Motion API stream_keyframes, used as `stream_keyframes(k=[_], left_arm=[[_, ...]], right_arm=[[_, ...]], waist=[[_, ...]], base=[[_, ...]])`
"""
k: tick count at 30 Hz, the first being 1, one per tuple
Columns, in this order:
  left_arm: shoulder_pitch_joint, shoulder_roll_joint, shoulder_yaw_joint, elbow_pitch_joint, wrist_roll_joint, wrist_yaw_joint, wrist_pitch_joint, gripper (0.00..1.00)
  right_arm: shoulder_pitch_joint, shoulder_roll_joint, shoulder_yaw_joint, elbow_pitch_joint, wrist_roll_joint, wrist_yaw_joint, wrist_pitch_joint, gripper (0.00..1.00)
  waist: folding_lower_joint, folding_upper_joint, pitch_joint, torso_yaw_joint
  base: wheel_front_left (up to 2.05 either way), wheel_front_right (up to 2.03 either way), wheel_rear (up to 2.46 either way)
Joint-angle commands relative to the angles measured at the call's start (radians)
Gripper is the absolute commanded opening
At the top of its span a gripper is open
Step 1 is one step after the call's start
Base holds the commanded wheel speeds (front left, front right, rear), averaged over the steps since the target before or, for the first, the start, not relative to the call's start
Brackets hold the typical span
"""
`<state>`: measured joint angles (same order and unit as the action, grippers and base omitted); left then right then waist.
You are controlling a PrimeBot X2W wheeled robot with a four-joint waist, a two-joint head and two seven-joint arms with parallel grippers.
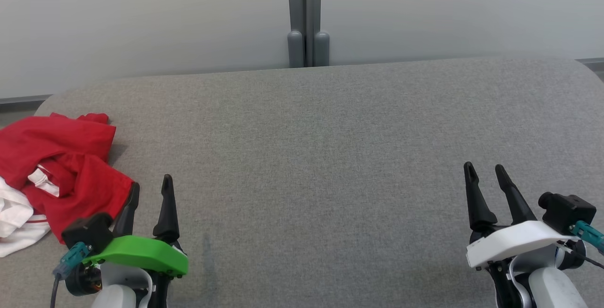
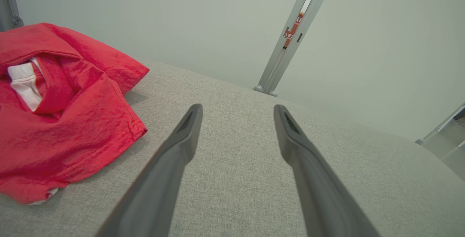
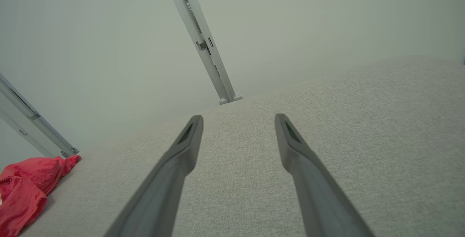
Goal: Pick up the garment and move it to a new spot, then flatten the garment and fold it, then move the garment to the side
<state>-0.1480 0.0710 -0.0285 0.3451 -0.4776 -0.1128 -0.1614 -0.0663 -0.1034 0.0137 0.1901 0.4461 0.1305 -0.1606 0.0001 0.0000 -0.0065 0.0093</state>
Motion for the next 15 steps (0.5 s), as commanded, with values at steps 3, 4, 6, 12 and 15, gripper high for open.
stream_keyframes(k=[3,4,6,12,15], left_arm=[[-0.027,0.004,-0.001,0.002,0.047,0.005,-0.014,1.0],[-0.027,0.004,-0.002,0.004,0.056,0.004,-0.018,1.0],[-0.028,0.004,-0.003,0.007,0.075,0.003,-0.022,1.0],[-0.031,0.002,-0.009,0.024,0.127,0.001,-0.036,1.0],[-0.033,0.002,-0.011,0.032,0.155,0.0,-0.042,1.0]], right_arm=[[0.002,-0.005,-0.001,0.0,-0.043,0.0,-0.015,1.0],[0.004,-0.004,-0.002,0.002,-0.052,0.0,-0.018,1.0],[0.007,-0.003,-0.004,0.007,-0.068,0.0,-0.023,1.0],[0.012,0.001,-0.005,0.019,-0.118,0.0,-0.037,1.0],[0.013,0.002,-0.007,0.024,-0.14,0.0,-0.042,1.0]], waist=[[-0.0001,0.0,-0.002,0.002],[-0.0001,0.0,-0.002,0.002],[-0.0001,0.0,-0.003,0.003],[-0.0001,0.0,-0.003,0.004],[-0.0001,0.0,-0.003,0.004]], base=[[0.0,0.0,0.0],[0.0,0.0,0.0],[0.0,0.0,0.0],[0.0,0.0,0.0],[0.0,0.0,0.0]])
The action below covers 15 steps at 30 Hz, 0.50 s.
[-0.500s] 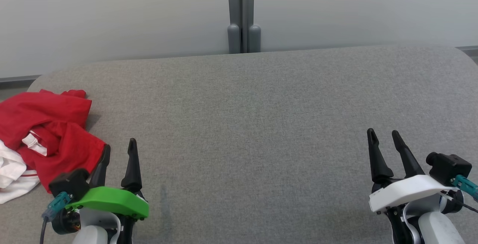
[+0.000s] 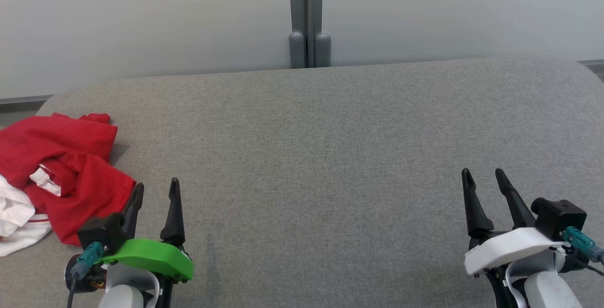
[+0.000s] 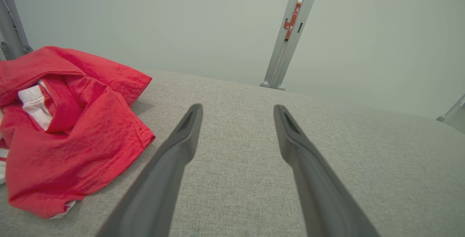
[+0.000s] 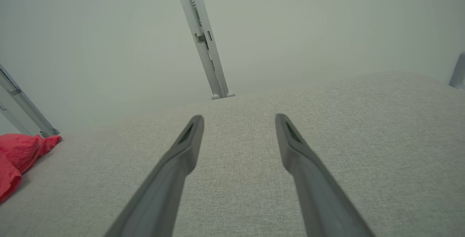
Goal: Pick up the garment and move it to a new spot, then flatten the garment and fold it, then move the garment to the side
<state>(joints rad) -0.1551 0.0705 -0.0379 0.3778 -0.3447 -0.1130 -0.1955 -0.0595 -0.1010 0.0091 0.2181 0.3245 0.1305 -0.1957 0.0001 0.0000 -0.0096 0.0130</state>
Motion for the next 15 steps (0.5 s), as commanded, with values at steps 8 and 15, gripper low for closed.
stream_keyframes(k=[8,15], left_arm=[[-0.031,0.001,-0.008,0.019,0.086,-0.004,-0.024,1.0],[-0.037,-0.003,-0.01,0.033,0.125,-0.007,-0.038,1.0]], right_arm=[[0.012,0.006,-0.012,0.002,-0.084,0.0,-0.024,1.0],[0.024,0.012,-0.02,0.0,-0.137,0.0,-0.038,1.0]], waist=[[-0.0001,0.0,0.003,0.002],[-0.0001,0.0,0.006,0.009]], base=[[0.0,0.0,0.0],[0.0,0.0,0.0]])
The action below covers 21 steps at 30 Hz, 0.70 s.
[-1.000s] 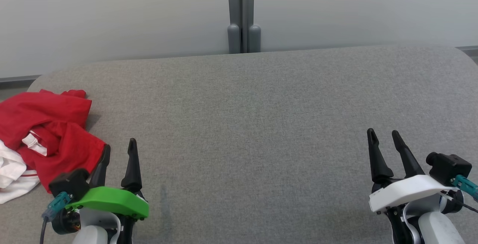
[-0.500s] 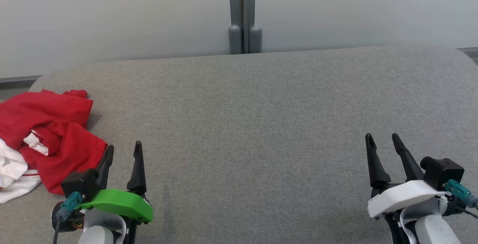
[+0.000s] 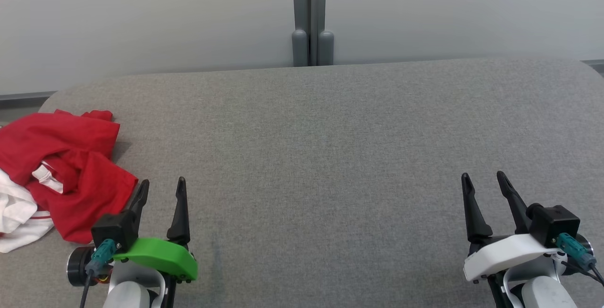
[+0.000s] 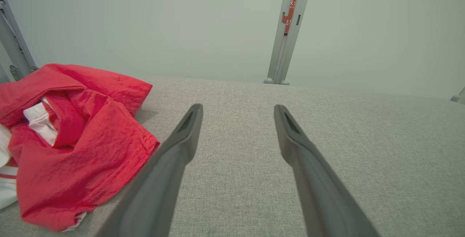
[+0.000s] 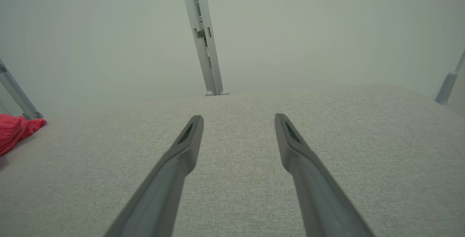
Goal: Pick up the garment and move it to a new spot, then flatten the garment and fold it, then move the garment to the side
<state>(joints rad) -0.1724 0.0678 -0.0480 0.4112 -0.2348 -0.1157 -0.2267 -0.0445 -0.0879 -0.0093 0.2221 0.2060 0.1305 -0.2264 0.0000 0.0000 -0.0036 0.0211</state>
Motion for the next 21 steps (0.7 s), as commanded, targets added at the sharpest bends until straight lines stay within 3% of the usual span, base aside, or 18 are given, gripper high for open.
stream_keyframes(k=[1,21], left_arm=[[-0.019,-0.001,0.0,0.001,0.022,-0.006,-0.009,1.0],[-0.027,-0.01,0.012,0.02,0.093,-0.012,-0.039,1.0]], right_arm=[[0.011,-0.001,-0.003,-0.005,-0.025,0.0,-0.009,1.0],[0.034,0.013,-0.039,-0.014,-0.121,0.0,-0.04,1.0]], waist=[[0.0,0.0,0.001,0.002],[0.0,0.0,0.005,0.02]], base=[[0.0,0.0,0.0],[0.0,0.0,0.0]])
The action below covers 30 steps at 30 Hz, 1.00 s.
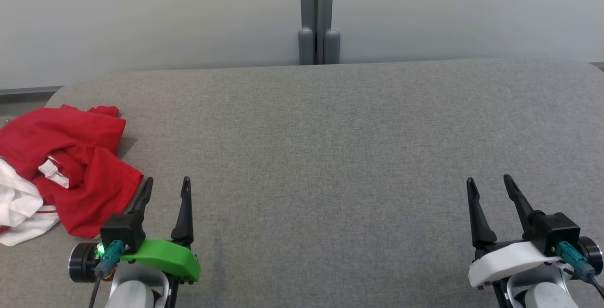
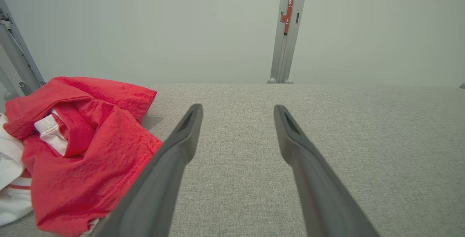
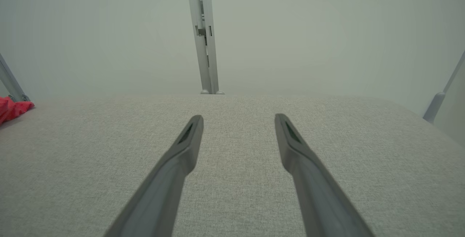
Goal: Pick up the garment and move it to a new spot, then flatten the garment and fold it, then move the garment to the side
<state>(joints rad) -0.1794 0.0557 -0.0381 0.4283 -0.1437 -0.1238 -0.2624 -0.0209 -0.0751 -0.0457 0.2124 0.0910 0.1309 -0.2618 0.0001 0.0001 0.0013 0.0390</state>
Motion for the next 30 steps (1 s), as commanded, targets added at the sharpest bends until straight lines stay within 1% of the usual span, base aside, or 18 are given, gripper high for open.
stream_keyframes(k=[1,9,13,25,30], left_arm=[[-0.021,0.001,0.003,0.003,-0.002,-0.004,-0.004,1.0],[-0.021,-0.001,0.016,0.002,-0.02,-0.006,-0.004,1.0],[-0.031,-0.002,0.022,-0.002,-0.02,-0.006,-0.004,1.0],[-0.037,-0.004,0.057,-0.047,-0.046,0.01,-0.002,1.0],[-0.03,-0.004,0.077,-0.054,-0.064,0.012,-0.002,1.0]], right_arm=[[0.01,0.0,-0.003,-0.005,-0.006,0.0,-0.005,1.0],[0.002,0.002,0.0,-0.016,0.011,0.0,-0.005,1.0],[0.002,0.003,0.005,-0.029,0.019,0.0,-0.004,1.0],[-0.034,-0.018,0.08,-0.1,0.033,0.0,0.006,1.0],[-0.043,-0.016,0.103,-0.127,0.038,0.0,0.013,1.0]], waist=[[-0.0001,-0.0001,0.001,0.004],[-0.0001,-0.0001,0.004,0.036],[-0.0001,-0.0001,0.009,0.075],[-0.0001,-0.0001,0.057,0.283],[-0.0001,-0.0001,0.068,0.352]], base=[[0.0,0.0,0.0],[0.0,0.0,0.0],[0.0,0.0,0.0],[0.0,0.0,0.0],[0.0,0.0,0.0]])
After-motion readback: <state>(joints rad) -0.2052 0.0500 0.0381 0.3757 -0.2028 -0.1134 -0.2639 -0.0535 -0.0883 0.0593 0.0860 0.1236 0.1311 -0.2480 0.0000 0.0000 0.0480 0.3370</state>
